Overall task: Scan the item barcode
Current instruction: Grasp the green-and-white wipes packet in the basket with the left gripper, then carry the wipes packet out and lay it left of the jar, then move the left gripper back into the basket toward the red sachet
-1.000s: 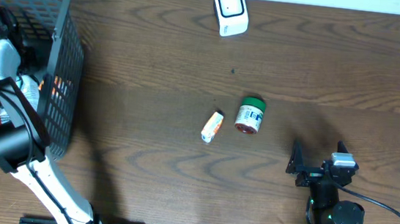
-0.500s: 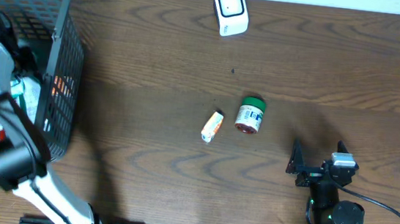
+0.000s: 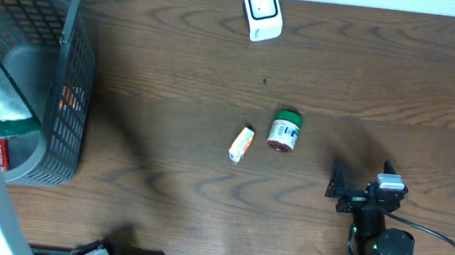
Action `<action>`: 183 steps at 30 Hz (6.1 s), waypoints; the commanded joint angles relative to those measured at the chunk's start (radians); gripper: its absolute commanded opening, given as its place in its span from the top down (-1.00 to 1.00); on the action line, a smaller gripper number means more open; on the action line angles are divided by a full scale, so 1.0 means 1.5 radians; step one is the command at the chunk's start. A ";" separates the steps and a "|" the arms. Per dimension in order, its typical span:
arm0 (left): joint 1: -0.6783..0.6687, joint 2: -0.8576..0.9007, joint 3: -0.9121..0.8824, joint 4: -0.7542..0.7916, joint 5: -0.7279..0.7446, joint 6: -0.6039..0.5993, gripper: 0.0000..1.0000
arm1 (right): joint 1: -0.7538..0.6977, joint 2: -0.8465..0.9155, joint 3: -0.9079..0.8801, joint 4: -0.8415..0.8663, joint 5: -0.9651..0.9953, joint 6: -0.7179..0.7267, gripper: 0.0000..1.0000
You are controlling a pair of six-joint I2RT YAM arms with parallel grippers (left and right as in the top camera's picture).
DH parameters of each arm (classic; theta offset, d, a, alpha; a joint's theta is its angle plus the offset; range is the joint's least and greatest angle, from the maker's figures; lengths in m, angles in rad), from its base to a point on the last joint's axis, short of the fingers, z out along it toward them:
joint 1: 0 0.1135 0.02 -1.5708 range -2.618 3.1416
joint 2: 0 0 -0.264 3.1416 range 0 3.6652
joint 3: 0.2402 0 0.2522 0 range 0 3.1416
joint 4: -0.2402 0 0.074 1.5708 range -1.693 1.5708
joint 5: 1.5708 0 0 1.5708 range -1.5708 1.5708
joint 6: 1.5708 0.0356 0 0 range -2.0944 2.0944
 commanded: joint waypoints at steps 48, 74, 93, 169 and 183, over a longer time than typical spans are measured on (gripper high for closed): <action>-0.630 0.326 -0.238 0.058 0.043 -0.226 -0.67 | 0.006 -0.001 -0.001 -0.002 0.004 0.008 -0.99; -0.028 0.303 0.224 -0.398 -0.027 -0.111 -0.70 | 0.006 -0.001 -0.001 -0.002 0.004 0.008 -0.99; 0.081 0.388 -0.147 -0.157 -0.090 -0.132 -0.69 | 0.006 -0.001 -0.001 -0.002 0.004 0.008 -0.98; 0.190 0.504 -0.256 0.090 0.187 -0.053 -0.43 | 0.006 -0.001 -0.001 -0.002 0.004 0.008 -0.98; 0.148 0.502 -0.255 0.180 0.350 -0.052 -0.43 | 0.006 -0.001 -0.001 -0.002 0.004 0.008 -0.99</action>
